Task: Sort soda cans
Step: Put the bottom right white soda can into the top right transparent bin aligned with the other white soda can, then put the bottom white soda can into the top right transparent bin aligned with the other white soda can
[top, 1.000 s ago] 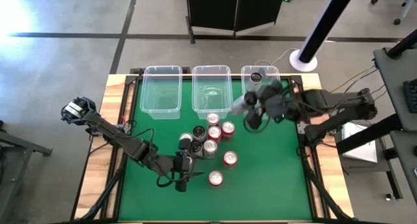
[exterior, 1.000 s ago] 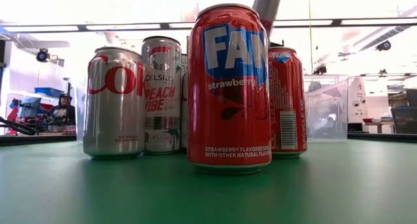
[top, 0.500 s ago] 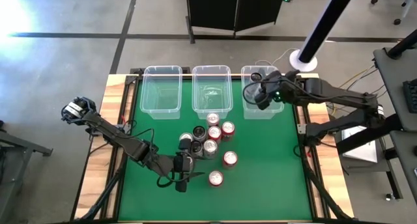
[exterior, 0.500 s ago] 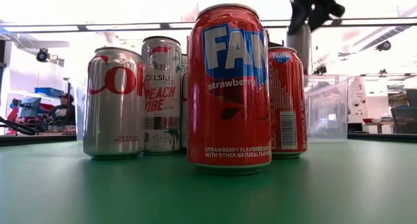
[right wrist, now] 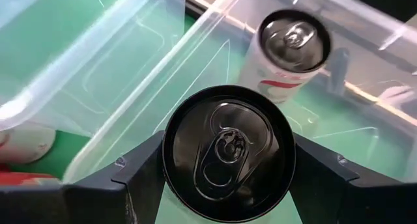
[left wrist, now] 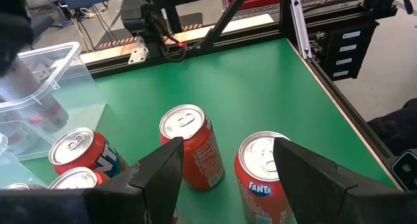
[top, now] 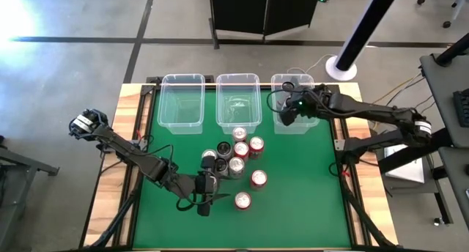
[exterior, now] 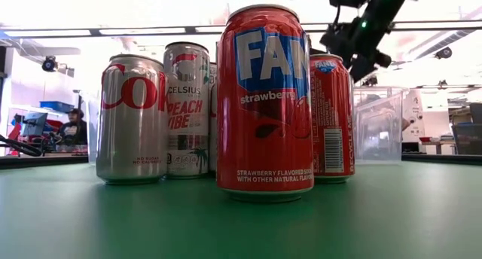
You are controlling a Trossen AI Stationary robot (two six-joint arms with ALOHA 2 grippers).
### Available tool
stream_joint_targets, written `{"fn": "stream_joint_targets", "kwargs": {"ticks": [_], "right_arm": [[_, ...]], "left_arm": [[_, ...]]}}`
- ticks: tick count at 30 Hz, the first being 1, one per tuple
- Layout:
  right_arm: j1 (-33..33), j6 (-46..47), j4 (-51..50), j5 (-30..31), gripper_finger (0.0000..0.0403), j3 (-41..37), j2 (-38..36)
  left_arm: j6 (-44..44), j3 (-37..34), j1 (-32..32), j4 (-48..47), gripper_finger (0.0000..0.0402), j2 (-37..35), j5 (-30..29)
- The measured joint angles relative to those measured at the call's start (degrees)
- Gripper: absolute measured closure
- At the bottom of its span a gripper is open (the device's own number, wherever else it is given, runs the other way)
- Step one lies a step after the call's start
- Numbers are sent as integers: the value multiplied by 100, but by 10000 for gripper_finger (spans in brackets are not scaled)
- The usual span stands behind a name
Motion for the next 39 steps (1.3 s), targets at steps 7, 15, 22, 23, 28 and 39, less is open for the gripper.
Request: {"fn": "stream_joint_targets", "kwargs": {"ticks": [7,15,22,23,28,39], "right_arm": [[-138,-177,291,31,149,-168,88],[-405,-289,464,37,150,-190,281],[-440,-282,510,31,146,-197,582],[-440,-282,541,31,146,-197,614],[-440,-282,652,42,133,-194,700],[-432,-561,608,27,68,-25,281]], "left_arm": [[2,0,0,-18,180,0,0],[2,0,0,-15,180,0,-2],[2,0,0,-17,180,0,-2],[2,0,0,-17,180,0,-1],[2,0,0,-20,180,0,-2],[-212,0,0,-172,180,-2,0]]}}
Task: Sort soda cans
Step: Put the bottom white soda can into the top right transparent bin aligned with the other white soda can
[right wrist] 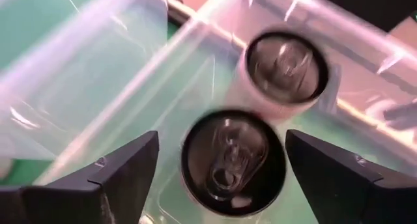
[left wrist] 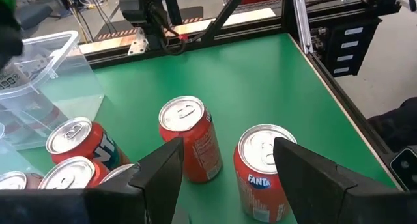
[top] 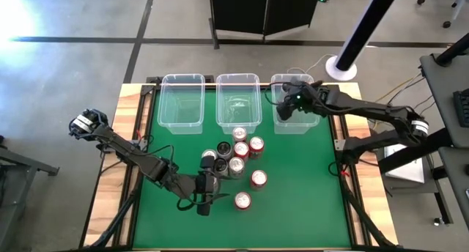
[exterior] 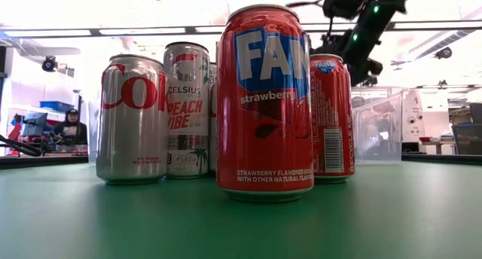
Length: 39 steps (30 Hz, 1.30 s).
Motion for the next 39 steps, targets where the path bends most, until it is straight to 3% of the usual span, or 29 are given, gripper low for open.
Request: {"fn": "stream_joint_targets", "kwargs": {"ticks": [5,11,18,24,34,39], "right_arm": [[115,-170,9,-14,54,292,-381],[752,-242,225,8,63,338,-745],[1558,75,227,231,71,281,-658],[2033,199,282,361,66,276,-488],[2302,346,317,463,61,274,-310],[2327,348,313,461,64,274,-302]], "left_arm": [[-238,0,0,-480,180,-27,5],[-1384,102,-8,-1784,180,-251,-223],[-1535,177,-23,-1790,180,-310,-1191],[-1684,127,13,-1795,175,-104,-1198],[-2172,116,252,-1775,108,-83,-1351],[-2530,80,376,-1911,100,-83,-1220]]}}
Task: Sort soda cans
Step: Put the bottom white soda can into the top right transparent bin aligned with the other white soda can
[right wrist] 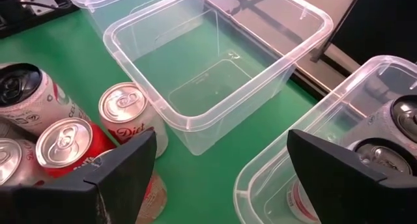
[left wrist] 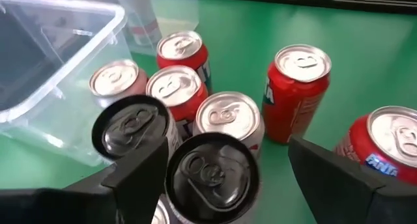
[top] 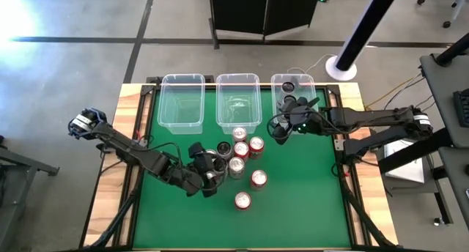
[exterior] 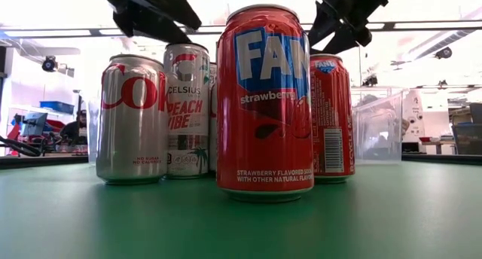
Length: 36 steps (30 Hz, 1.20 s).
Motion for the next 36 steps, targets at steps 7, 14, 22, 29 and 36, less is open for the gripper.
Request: {"fn": "stream_joint_targets", "kwargs": {"ticks": [7,14,22,29,36], "right_arm": [[45,38,-2,-3,55,0,-2],[47,89,-2,-11,61,0,-2],[47,155,-4,-26,66,-2,-2],[47,160,-4,-50,58,-2,-4],[60,155,-9,-59,67,-2,-4]], "left_arm": [[-162,-134,149,-19,100,2,223],[-121,-342,194,68,100,4,527],[554,-374,200,379,124,44,522],[871,-353,257,668,140,371,590],[880,-285,310,582,128,382,752]]}}
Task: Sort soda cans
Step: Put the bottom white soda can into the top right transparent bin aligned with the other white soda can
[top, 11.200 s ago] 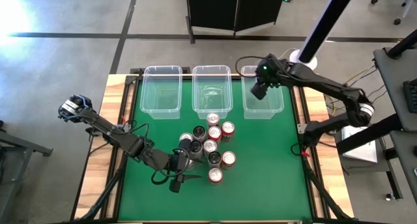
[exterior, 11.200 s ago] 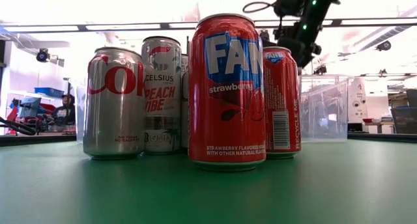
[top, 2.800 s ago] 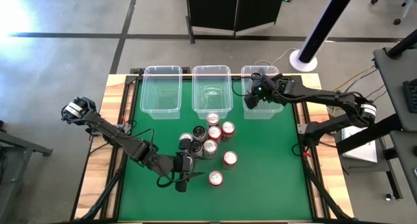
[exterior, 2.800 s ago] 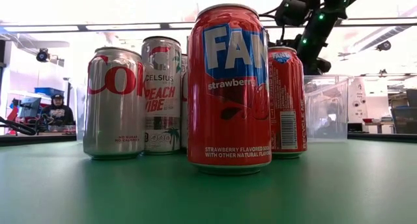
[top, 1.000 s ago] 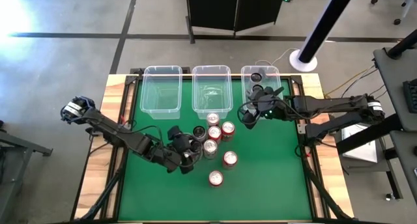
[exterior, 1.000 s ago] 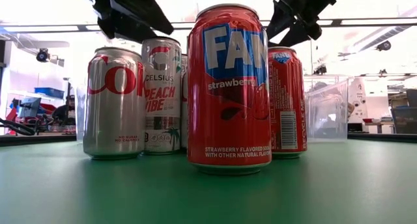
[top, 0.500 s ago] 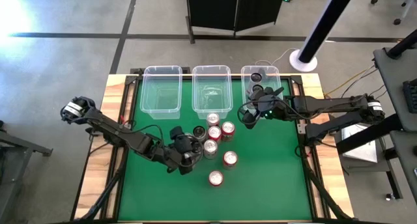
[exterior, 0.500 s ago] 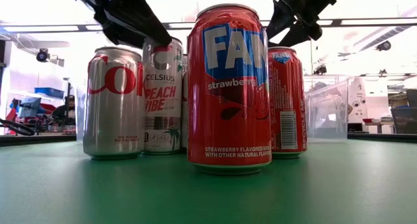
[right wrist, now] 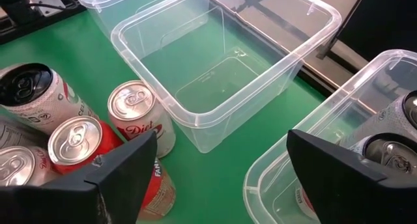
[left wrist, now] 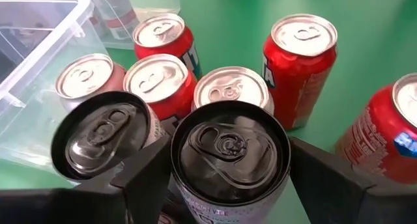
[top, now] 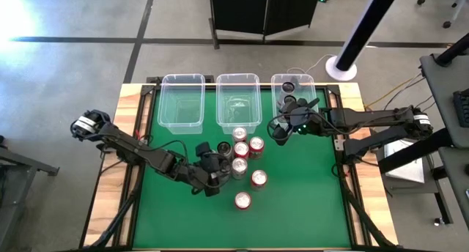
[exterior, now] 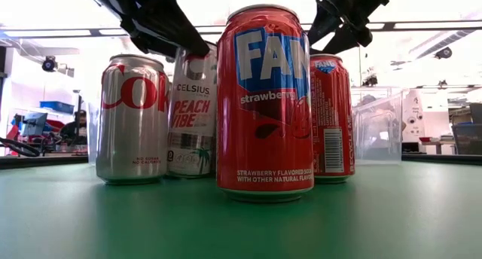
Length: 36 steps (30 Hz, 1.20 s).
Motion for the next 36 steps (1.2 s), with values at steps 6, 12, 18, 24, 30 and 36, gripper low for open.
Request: {"fn": "stream_joint_targets", "kwargs": {"ticks": [6,12,18,24,30,36], "right_arm": [[0,-4,-4,-6,71,0,0],[0,-5,-4,-6,63,0,0],[0,39,-4,-6,60,0,0],[0,44,-7,-6,64,0,0],[0,66,-7,-6,73,-1,0],[42,150,-135,-153,82,104,-30]], "left_arm": [[-220,23,2,-254,128,3,35],[-366,21,51,-311,128,5,64],[-542,20,63,-507,128,4,70],[-547,17,74,-512,130,11,76],[-482,19,74,-554,168,9,100],[-93,182,-8,-654,168,-100,175]]}}
